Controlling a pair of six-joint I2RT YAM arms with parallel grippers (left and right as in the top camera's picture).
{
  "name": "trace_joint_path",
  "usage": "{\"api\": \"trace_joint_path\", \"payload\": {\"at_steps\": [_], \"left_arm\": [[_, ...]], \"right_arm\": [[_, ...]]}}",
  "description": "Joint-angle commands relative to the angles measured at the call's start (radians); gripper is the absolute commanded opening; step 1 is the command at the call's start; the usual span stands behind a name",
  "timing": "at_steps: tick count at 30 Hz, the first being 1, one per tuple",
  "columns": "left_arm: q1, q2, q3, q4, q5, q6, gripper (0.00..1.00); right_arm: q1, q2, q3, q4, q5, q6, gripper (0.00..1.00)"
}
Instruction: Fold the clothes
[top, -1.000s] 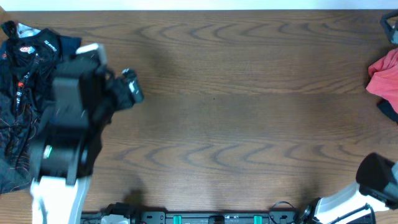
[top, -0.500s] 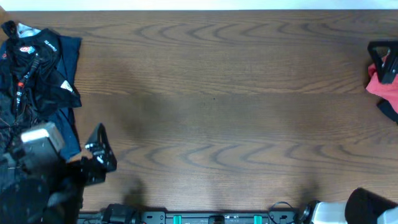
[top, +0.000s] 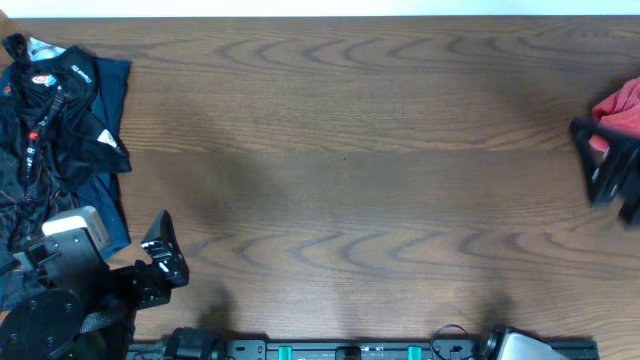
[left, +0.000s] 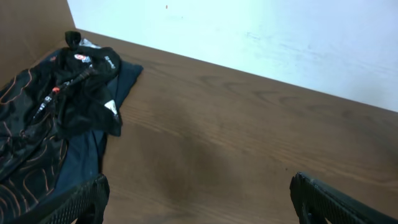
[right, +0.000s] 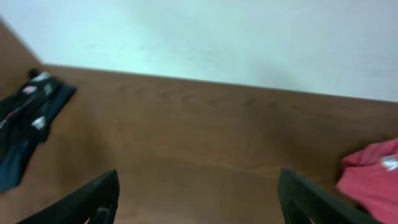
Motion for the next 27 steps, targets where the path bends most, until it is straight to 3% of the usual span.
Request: {"api": "trace_joint_path", "payload": {"at_steps": [1,9,13,27], "left_arm": [[0.003,0.001,0.011,-0.002,-0.013,0.017,0.95],[0.003,0.001,0.011,-0.001,-0.012,0.025,0.94],[0.003,0.001,0.011,0.002,-0.012,0.024,0.95],[0.003,0.002,0.011,0.028,-0.012,0.024,0.95]], "right_arm": [[0.05,-0.142,-0.145,-0.001,-0.035,-0.032,0.81],[0.169,-0.446,-0.59,0.003,-0.019,-0.08,0.84],[0.211,-0.557,-0.738,0.044,-0.011,-0.134,0.96],[0.214,-0.58,-0.781,0.14,0.069,-0.154,0.99]]}}
